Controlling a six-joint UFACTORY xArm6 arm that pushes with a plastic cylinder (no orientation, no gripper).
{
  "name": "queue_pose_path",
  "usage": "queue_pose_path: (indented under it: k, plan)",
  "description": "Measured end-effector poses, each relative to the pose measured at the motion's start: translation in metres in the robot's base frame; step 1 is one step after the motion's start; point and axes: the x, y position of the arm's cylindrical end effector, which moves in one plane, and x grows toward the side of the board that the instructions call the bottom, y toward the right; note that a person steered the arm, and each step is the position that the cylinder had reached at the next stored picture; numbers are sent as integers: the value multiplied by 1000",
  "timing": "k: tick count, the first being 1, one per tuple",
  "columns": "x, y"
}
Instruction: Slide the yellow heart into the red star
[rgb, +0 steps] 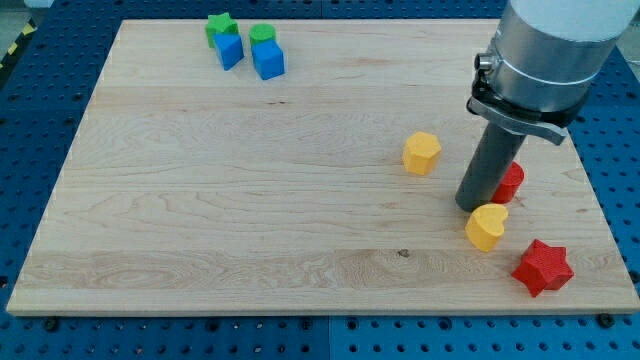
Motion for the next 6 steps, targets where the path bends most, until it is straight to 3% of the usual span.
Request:
queue_pose_path:
  k: [1, 4, 6]
  plan:
    - [5, -15]
    - [37, 27]
    - [11, 4]
